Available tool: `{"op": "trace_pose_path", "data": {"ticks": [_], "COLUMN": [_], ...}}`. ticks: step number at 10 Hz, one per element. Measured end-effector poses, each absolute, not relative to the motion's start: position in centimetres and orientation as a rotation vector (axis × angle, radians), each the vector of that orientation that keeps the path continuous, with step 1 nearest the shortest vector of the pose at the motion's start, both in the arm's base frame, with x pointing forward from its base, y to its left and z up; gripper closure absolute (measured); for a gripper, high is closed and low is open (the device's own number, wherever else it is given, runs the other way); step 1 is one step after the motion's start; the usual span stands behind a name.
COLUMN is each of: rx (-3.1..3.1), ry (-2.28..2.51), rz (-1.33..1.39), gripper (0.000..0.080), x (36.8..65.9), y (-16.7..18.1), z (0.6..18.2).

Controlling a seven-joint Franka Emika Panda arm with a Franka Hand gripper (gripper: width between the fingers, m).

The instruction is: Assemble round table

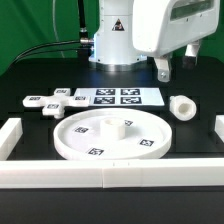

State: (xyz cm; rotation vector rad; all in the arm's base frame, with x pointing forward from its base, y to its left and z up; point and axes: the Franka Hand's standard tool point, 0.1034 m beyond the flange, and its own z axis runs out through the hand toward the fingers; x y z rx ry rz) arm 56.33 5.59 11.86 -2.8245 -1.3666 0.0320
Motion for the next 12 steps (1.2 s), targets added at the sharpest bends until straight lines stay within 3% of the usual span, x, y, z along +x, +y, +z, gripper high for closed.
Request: {"op": "trace_pose_path", "data": {"ticks": [6,10,12], "rx": [-2.811,-2.723,-2.722], "ry": [-1.388,-1.524,-1.521], "rz": [0.034,0.035,0.035], "gripper": [0.0150,0.0150,0.0150], "x": [56.3,55.5,55.4], "y": [5.4,-1.3,-1.9], "z": [11.7,8.0,7.6]}}
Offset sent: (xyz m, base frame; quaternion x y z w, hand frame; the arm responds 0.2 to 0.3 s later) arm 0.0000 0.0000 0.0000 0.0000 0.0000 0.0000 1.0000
